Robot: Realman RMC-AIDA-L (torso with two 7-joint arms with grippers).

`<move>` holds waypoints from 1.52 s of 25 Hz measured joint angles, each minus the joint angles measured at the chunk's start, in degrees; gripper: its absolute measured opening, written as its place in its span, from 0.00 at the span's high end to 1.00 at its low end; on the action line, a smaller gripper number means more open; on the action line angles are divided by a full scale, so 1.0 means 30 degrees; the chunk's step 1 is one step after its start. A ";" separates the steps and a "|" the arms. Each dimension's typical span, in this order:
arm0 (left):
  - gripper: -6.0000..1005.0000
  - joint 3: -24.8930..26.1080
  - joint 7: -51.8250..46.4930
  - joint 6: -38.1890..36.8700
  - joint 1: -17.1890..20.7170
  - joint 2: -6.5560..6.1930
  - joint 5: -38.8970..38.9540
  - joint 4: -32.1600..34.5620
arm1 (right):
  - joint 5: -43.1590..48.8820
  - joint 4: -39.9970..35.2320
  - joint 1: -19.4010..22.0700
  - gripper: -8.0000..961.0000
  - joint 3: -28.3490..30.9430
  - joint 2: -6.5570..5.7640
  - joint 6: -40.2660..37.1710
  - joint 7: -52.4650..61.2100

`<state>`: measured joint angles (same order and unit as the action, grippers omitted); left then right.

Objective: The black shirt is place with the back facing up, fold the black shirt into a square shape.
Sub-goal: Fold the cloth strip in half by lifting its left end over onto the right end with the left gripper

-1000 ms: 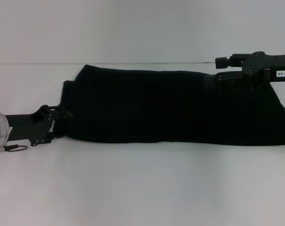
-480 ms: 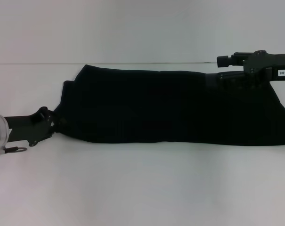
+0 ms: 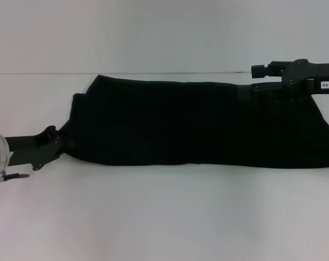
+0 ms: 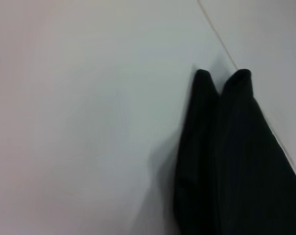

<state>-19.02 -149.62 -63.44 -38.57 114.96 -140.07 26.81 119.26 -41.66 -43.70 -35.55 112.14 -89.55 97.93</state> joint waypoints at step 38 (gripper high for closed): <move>0.96 -0.0277 0.7060 -0.9188 -0.3150 -0.0129 0.3815 0.1511 | -0.3745 0.0168 0.2823 0.04 0.4819 0.0314 0.2818 0.0422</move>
<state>-19.85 -128.44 -91.01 -48.02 114.58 -128.63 31.34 108.03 -41.15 -35.23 -21.10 113.08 -81.10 99.19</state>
